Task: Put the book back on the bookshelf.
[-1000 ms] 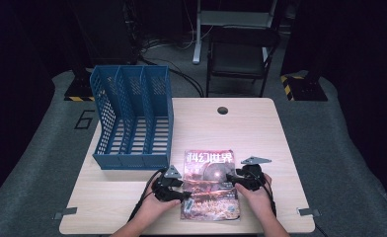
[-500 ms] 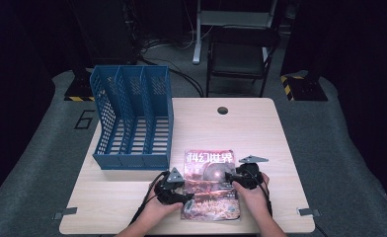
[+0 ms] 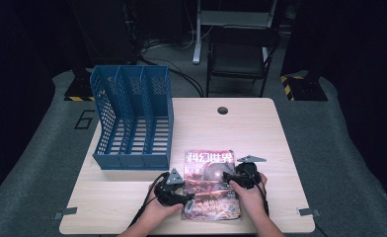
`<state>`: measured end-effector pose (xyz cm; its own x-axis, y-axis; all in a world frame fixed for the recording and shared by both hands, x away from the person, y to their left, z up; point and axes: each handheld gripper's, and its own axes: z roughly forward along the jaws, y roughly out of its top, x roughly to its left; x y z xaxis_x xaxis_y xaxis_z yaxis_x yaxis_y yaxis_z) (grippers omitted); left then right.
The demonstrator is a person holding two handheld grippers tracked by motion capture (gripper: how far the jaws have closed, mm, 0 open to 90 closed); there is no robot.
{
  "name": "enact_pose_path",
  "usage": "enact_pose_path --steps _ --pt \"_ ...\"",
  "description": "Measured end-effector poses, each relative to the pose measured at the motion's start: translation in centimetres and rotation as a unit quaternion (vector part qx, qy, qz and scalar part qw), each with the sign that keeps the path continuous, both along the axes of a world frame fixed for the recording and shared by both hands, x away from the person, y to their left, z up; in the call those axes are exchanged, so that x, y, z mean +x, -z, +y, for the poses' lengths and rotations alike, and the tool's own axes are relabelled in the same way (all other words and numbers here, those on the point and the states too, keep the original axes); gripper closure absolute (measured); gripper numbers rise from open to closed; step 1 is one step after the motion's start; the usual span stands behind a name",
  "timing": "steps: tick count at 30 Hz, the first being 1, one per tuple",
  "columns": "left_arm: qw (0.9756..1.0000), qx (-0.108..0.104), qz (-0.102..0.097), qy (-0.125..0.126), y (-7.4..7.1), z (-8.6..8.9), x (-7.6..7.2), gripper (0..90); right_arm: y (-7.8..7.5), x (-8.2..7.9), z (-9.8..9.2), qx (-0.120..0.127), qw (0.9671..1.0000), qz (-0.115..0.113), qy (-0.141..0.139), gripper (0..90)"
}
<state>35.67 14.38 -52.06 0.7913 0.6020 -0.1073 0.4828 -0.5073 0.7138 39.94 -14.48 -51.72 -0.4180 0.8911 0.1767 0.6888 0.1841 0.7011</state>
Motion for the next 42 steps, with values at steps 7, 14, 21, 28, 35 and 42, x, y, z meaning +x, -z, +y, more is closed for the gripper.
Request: enact_pose_path --steps 7,14,21,28,35,42 --pt "1.0000 0.005 -0.002 0.003 -0.1 0.0 0.1 37.3 0.0 0.2 -0.8 0.056 0.9979 0.025 0.022 45.1" --pt "1.0000 0.003 -0.003 0.003 0.0 0.0 0.1 37.3 0.0 0.4 -1.3 0.080 0.9960 0.031 0.025 46.6" --pt "1.0000 0.003 -0.005 0.004 0.0 0.1 0.1 37.3 -0.3 0.2 -1.5 0.095 0.9950 0.023 0.022 46.7" --pt "0.9999 0.002 -0.009 0.004 0.1 0.1 0.0 37.4 -1.4 -0.4 -1.5 0.118 0.9929 0.006 0.012 46.7" --pt "1.0000 -0.004 -0.005 0.001 0.1 0.1 -0.1 37.4 -2.0 -1.1 -1.2 0.124 0.9922 0.006 -0.007 46.7" --pt "1.0000 -0.006 -0.008 0.001 0.2 0.2 -0.1 37.4 -1.1 -1.0 -0.3 0.106 0.9927 0.039 -0.040 48.3"
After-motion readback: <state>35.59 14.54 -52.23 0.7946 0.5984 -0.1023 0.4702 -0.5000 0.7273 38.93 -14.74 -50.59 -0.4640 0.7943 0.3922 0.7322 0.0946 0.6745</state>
